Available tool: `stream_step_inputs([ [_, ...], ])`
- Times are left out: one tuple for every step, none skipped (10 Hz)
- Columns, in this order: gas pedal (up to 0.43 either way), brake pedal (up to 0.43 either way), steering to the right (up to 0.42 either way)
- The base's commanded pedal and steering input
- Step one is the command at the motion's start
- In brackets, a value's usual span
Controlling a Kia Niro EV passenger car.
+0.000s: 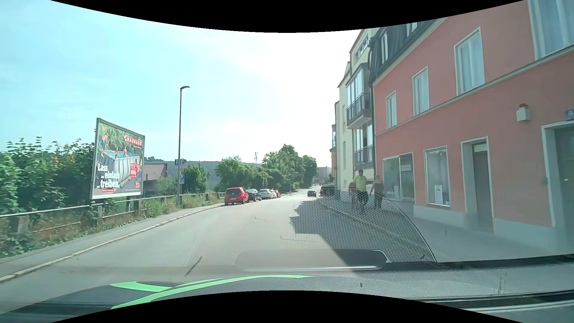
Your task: Follow the waypoints while adhering to traffic rules and regulations
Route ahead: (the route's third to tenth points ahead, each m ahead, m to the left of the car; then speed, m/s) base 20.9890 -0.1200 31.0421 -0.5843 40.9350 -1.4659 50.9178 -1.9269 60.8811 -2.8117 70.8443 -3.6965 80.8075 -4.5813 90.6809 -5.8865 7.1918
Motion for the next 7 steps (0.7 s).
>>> stream_step_inputs([
  [0.169, 0.0, 0.013],
  [0.15, 0.0, 0.016],
  [0.15, 0.0, 0.017],
  [0.15, 0.0, 0.017],
  [0.15, 0.0, 0.018],
  [0.11, 0.0, 0.018],
  [0.11, 0.0, 0.02],
])
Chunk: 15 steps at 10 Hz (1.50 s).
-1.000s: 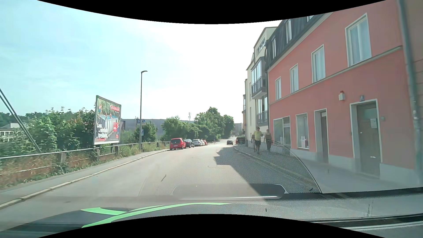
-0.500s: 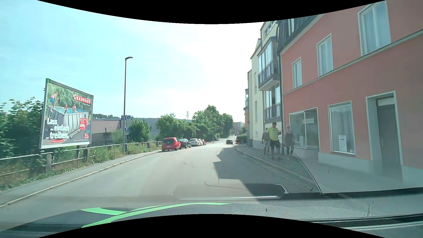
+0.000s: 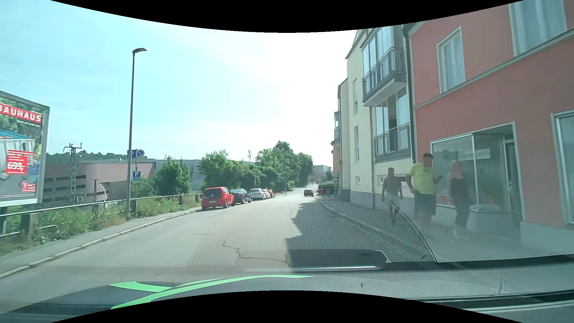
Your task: Follow the waypoints while adhering to traffic rules and regulations
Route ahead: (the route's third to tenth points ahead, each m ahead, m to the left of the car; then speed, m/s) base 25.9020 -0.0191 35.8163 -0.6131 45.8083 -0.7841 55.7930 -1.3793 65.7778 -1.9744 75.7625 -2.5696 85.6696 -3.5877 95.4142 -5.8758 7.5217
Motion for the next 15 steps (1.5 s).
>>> stream_step_inputs([
  [0.11, 0.0, 0.02],
  [0.11, 0.0, 0.02],
  [0.098, 0.0, 0.02],
  [0.039, 0.0, 0.02],
  [0.039, 0.0, 0.02],
  [0.039, 0.0, 0.02],
  [0.039, 0.0, 0.02],
  [0.039, 0.0, 0.019],
  [0.039, 0.0, 0.018],
  [0.039, 0.0, 0.016],
  [0.039, 0.0, 0.016],
  [0.039, 0.0, 0.015],
  [0.039, 0.0, 0.015],
  [0.039, 0.0, 0.014],
  [0.039, 0.0, 0.014],
])
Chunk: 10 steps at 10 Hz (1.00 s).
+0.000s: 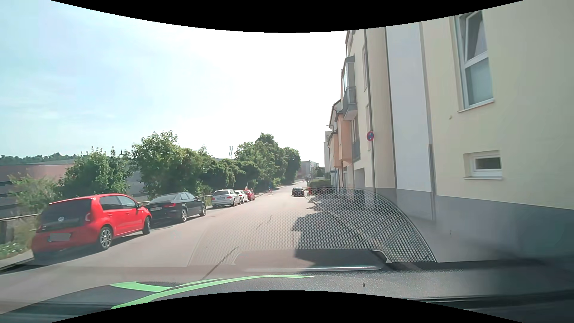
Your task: Follow the waypoints while adhering to traffic rules and regulations
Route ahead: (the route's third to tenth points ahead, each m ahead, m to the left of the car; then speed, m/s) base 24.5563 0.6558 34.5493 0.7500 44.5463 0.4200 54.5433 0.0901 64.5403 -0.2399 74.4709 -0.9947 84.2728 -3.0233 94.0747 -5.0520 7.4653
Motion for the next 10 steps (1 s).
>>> stream_step_inputs([
  [0.039, 0.0, 0.014],
  [0.039, 0.0, 0.014],
  [0.039, 0.0, 0.013],
  [0.039, 0.0, 0.011],
  [0.039, 0.0, 0.011],
  [0.039, 0.0, 0.008],
  [0.039, 0.0, 0.007],
  [0.039, 0.0, 0.005],
  [0.039, 0.0, 0.002],
  [0.039, 0.0, -0.001],
])
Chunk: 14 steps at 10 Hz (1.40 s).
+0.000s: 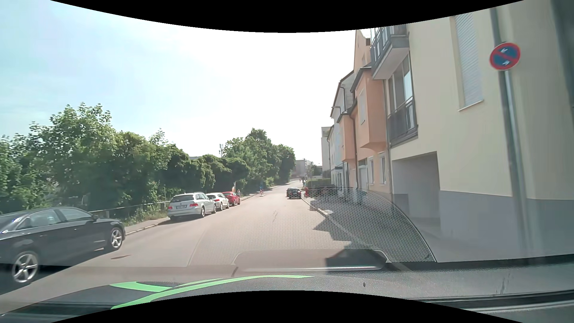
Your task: Follow the waypoints while adhering to traffic rules and regulations
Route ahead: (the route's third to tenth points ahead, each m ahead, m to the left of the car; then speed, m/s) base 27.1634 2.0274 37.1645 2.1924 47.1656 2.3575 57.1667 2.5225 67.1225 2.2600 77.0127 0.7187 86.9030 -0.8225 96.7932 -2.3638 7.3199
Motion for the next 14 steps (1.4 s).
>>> stream_step_inputs([
  [0.039, 0.0, -0.005],
  [0.039, 0.0, -0.008],
  [0.039, 0.0, -0.012],
  [0.039, 0.0, -0.015],
  [0.039, 0.0, -0.019],
  [0.039, 0.0, -0.022],
  [0.039, 0.0, -0.023],
  [0.039, 0.0, -0.025],
  [0.039, 0.0, -0.026],
  [0.039, 0.0, -0.027],
  [0.039, 0.0, -0.028],
  [0.039, 0.0, -0.029],
  [0.039, 0.0, -0.03],
  [0.039, 0.0, -0.03],
])
